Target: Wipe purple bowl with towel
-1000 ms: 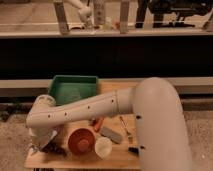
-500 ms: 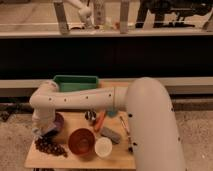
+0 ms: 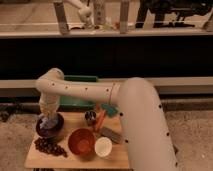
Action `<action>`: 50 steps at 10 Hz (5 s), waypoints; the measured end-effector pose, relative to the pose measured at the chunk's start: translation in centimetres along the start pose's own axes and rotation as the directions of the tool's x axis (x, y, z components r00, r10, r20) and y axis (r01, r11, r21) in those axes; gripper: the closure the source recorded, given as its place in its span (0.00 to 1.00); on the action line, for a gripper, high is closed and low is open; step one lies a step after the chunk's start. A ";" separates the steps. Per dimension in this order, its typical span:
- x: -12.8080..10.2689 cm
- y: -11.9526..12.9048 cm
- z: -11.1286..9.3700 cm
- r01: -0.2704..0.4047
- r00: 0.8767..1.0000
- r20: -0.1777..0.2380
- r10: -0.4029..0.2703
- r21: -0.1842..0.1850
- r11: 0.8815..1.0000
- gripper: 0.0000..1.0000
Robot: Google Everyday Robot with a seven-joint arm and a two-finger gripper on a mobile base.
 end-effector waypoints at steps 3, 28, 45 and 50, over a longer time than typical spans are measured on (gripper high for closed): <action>1.2 2.9 -0.1 -0.064 0.998 -0.010 0.064 -0.016 0.998 0.97; -0.4 -8.6 3.2 0.211 0.975 0.048 -0.215 0.081 0.974 0.97; -4.5 6.3 0.0 0.161 0.987 0.015 -0.163 0.074 0.984 0.97; -6.0 5.6 1.7 0.212 0.974 0.076 -0.214 0.036 0.977 0.97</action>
